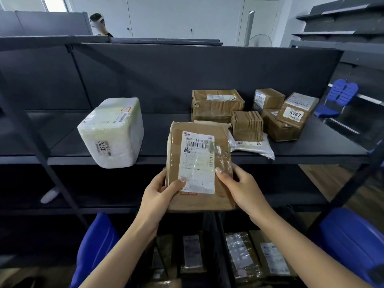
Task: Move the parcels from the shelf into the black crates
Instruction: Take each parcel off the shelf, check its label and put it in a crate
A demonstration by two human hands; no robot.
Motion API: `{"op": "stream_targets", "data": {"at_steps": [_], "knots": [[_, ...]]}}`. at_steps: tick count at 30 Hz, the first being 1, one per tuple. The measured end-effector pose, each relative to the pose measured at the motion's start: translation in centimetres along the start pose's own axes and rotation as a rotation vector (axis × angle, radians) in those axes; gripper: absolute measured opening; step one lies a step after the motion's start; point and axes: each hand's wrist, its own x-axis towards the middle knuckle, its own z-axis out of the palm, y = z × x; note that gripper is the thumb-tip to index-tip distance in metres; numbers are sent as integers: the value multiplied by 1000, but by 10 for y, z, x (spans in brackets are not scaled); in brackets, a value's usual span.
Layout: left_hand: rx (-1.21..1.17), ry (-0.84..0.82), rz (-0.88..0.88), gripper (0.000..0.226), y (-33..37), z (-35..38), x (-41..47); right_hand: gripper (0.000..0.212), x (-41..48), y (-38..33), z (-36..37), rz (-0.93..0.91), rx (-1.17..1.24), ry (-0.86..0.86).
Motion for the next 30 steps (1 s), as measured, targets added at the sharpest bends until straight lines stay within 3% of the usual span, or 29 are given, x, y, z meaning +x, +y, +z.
{"op": "stream_targets", "data": {"at_steps": [4,8,18,21,26,30], "knots": [[53,23,-32,62,-10,0,-13,53,-16,9,6,-46,17,37],[108,59,-28,34,-9,3,-18,57,-29,15,15,-92,48,65],[48,118,59,71,-11,10,-27,61,-41,16,17,-111,76,84],[51,151,66,58,-12,12,-29,60,-40,16,16,-104,80,100],[241,173,105,14,-14,12,-32,53,-44,23,22,-81,39,90],[410,214,92,24,-26,8,-34,44,-52,37,31,-71,-92,132]]}}
